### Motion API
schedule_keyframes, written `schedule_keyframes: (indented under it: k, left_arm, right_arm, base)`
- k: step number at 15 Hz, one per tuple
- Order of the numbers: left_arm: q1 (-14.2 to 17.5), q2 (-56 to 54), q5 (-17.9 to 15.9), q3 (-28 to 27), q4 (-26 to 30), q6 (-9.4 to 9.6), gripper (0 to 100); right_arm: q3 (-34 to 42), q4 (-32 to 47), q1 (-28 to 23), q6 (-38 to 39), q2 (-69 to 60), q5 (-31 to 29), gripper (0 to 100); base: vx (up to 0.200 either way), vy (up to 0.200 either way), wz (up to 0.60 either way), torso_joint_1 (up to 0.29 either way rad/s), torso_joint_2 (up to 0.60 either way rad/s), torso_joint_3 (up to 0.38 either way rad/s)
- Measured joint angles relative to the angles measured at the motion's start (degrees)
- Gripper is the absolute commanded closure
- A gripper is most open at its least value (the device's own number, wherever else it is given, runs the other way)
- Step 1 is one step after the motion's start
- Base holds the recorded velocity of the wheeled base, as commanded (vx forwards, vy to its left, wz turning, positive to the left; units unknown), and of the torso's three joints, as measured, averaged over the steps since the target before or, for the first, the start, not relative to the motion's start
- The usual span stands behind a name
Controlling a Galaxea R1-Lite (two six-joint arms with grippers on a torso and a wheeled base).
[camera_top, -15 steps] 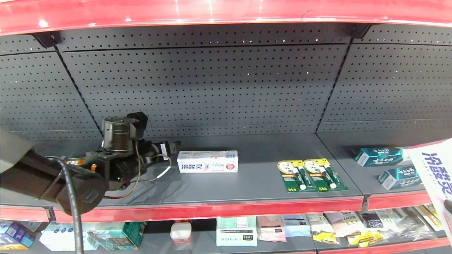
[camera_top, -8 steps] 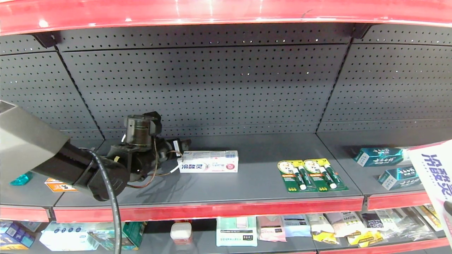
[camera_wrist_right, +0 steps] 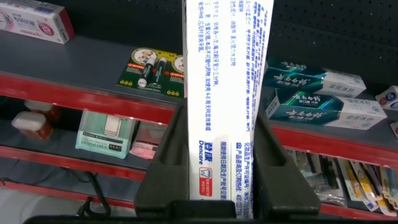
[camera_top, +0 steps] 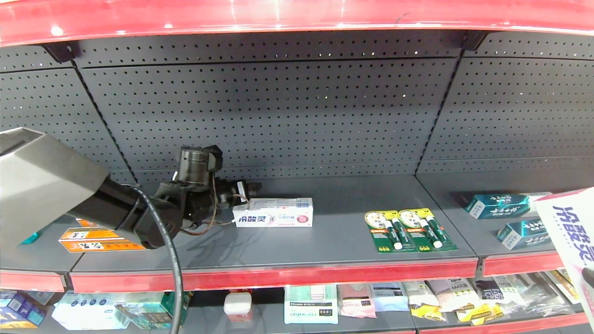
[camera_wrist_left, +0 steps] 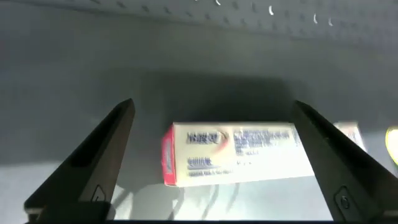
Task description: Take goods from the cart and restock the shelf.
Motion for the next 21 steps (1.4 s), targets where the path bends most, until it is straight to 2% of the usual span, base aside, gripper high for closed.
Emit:
schedule_keyframes:
  k: [2, 4, 9, 13, 16, 20, 21]
  left_arm:
    - [0.09, 0.24, -1.65, -1.37, 3.52, 0.66, 0]
    - [0.15, 0.94, -3.6, -4.11, 4.51, 0.85, 0]
    - [0.74, 4.19, -5.55, -11.14, 8.62, 1.41, 0]
    - [0.78, 6.03, -8.18, -12.91, 11.28, 4.51, 0]
    - [0.78, 6.86, -9.33, -14.81, 11.43, 4.75, 0]
    - [0.78, 7.45, -11.36, -15.71, 14.57, 9.55, 0]
    - [0.72, 7.75, -11.52, -16.15, 15.57, 9.91, 0]
  right_arm:
    - [0.13, 0.02, -0.02, 0.02, -0.2, 0.0, 100]
    - [0.63, 0.0, -0.05, 0.0, -0.39, 0.0, 100]
    - [1.07, -0.02, -0.05, -0.02, -1.44, -0.02, 100]
    - [1.24, 0.05, -0.07, -0.05, -1.94, -0.02, 100]
    - [1.77, 0.09, -0.11, -0.2, -2.38, -0.02, 100]
    - [2.07, 0.07, -0.11, -0.22, -2.74, 0.0, 100]
    - [2.1, 0.09, -0.07, -0.22, -2.77, 0.0, 100]
  base:
    - [0.0, 0.0, 0.0, 0.0, 0.0, 0.0]
    - [0.0, 0.0, 0.0, 0.0, 0.0, 0.0]
    - [0.0, 0.0, 0.0, 0.0, 0.0, 0.0]
    - [0.0, 0.0, 0.0, 0.0, 0.0, 0.0]
    - [0.0, 0.0, 0.0, 0.0, 0.0, 0.0]
    - [0.0, 0.0, 0.0, 0.0, 0.0, 0.0]
    - [0.0, 0.0, 0.0, 0.0, 0.0, 0.0]
